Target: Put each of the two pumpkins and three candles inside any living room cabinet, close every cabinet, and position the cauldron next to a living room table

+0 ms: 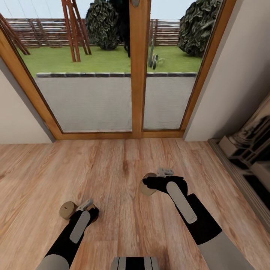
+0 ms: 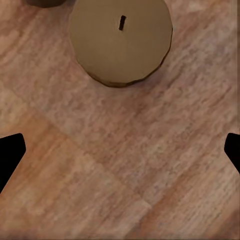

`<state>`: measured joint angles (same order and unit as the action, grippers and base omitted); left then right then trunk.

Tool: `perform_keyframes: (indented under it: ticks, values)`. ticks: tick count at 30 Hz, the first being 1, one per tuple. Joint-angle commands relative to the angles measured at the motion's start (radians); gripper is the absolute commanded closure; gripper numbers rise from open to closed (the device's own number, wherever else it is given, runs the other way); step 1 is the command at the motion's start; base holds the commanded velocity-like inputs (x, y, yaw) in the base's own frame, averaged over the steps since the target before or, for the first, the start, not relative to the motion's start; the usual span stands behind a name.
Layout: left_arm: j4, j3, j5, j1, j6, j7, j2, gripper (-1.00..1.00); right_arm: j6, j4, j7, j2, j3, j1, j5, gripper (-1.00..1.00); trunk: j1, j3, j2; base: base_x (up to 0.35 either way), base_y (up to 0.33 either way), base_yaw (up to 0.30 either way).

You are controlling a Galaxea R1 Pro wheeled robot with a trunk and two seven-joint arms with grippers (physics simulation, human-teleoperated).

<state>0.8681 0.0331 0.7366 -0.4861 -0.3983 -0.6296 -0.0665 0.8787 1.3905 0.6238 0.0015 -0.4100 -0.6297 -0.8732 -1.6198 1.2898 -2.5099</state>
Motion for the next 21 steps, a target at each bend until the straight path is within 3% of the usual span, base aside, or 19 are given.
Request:
perform_keyframes:
  ticks: [1,13,21]
  values:
    - [0.002,0.001,0.011,0.0,-0.006,-0.001,0.0,-1.0,0.002,0.001,0.01,0.0,-0.001,-0.001,-0.009,1.0,0.0,0.001,0.0,0.208,0.0,0.0]
    - [0.002,0.008,0.016,0.0,-0.006,-0.001,0.003,-1.0,0.002,0.001,0.01,0.0,-0.001,-0.001,-0.014,1.0,0.0,0.001,0.0,0.104,-0.006,0.0]
    - [0.002,0.011,0.017,0.0,-0.004,-0.002,0.005,-1.0,0.002,0.002,0.01,0.0,0.0,-0.001,-0.018,1.0,0.0,0.001,0.0,0.033,0.1,0.0]
